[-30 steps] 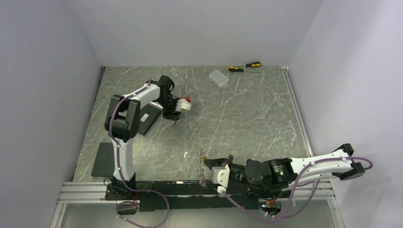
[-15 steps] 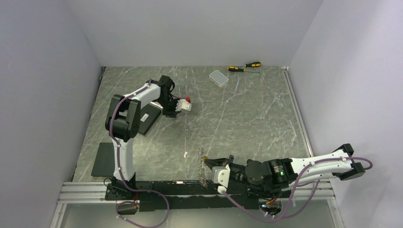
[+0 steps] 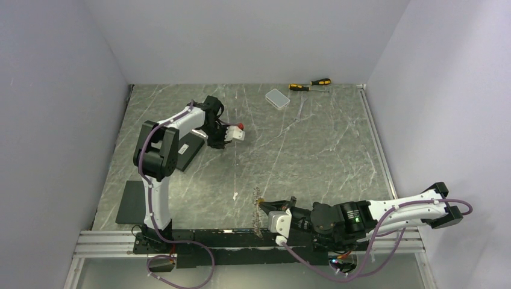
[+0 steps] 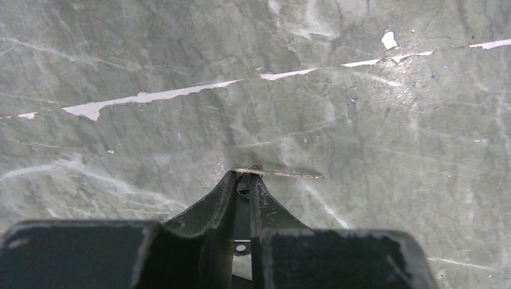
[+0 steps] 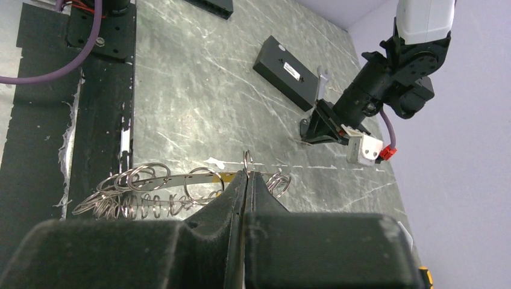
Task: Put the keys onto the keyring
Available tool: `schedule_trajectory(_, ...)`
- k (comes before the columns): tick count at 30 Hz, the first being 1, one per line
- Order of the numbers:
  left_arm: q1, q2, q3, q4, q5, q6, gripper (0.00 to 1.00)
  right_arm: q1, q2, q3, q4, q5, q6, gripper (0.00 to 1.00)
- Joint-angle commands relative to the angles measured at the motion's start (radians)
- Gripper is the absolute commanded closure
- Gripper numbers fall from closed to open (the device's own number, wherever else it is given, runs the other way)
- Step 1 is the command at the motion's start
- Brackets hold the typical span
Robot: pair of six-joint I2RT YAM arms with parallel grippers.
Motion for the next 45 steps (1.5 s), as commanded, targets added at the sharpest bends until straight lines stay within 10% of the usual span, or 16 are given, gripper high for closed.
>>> schedule_trajectory(1, -0.007, -0.041, 0.008, 0.012, -0.027, -0.050, 1.00, 0.006, -0.001, 0.009, 0.063, 0.015, -0.003, 1.00)
schedule_trajectory(45, -0.004, -0.915, -0.554, 0.703, 0.307, -0.973, 1.00, -0.002, 0.080, 0.072, 0.051, -0.009, -0.077, 1.00)
